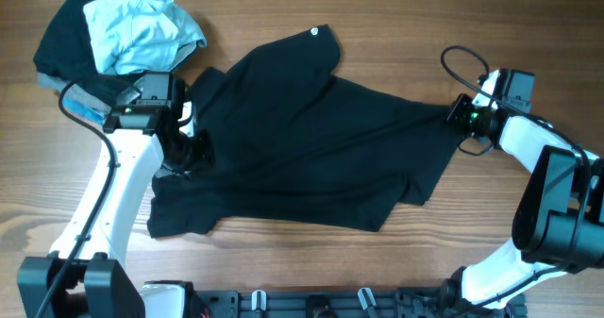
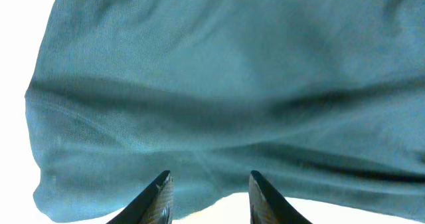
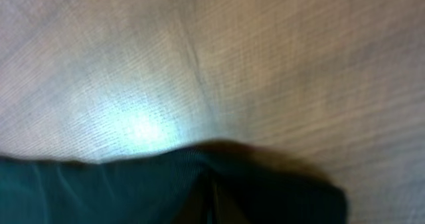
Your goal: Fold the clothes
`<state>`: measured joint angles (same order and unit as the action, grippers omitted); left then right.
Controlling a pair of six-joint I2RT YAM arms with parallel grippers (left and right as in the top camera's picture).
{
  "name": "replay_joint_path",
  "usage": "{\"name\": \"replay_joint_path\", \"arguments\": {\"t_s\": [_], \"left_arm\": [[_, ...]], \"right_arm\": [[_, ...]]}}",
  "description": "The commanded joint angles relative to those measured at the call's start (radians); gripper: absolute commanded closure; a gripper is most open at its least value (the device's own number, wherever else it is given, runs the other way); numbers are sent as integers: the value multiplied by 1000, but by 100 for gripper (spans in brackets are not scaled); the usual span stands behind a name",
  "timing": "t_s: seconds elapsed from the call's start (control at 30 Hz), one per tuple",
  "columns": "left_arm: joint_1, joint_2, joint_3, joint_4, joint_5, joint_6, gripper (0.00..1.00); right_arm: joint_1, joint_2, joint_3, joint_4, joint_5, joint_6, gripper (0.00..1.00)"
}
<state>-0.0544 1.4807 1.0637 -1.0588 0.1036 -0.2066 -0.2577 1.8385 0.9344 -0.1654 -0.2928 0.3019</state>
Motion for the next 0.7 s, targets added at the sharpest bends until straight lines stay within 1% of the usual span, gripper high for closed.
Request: {"name": "replay_joint_path", "arguments": {"t_s": [0.0,0.03,0.1,0.17,0.2,0.23,0.27,0.3,0.33,0.37,0.4,0.5,0.57,0.6,0.67], "left_arm": [[-57,-12,-3,69,27,20,63],[-68,-12,-3,80,27,20,62],[-98,-12,-3,109,27,19,59],[-113,-12,-3,130,29,19,57],[-114,-12,-3,151,47,19,54],[-114,-12,-3,182,75,19,51],[-114,-12,-3,204,100,19,49],[-114,-12,-3,216,113,19,48],[-114,-12,-3,223,113,19,47],[-114,-12,-3,226,113,19,46],[-114,-12,-3,226,113,20,45],[-114,-12,-3,233,113,20,44],[-114,-12,-3,232,113,20,44],[-114,-12,-3,233,113,20,43],[-114,-12,-3,233,113,20,43]], "right_arm": [[-2,20,58,56,35,-78,96],[-3,20,86,46,35,-152,96],[-23,20,164,-6,65,-231,96],[-74,20,276,-10,121,-235,96],[-106,20,341,-10,119,-230,96],[-154,20,443,-38,74,-195,96],[-174,20,483,-70,31,-187,82],[-188,20,512,-137,-24,-189,34],[-192,20,515,-239,-53,-197,26],[-187,29,498,-376,-45,-199,18],[-178,40,465,-424,-45,-200,15],[-146,87,349,-442,-46,-232,13],[-127,110,278,-419,-92,-283,15],[-118,117,262,-406,-98,-283,18],[-93,137,233,-380,-97,-283,19]]}}
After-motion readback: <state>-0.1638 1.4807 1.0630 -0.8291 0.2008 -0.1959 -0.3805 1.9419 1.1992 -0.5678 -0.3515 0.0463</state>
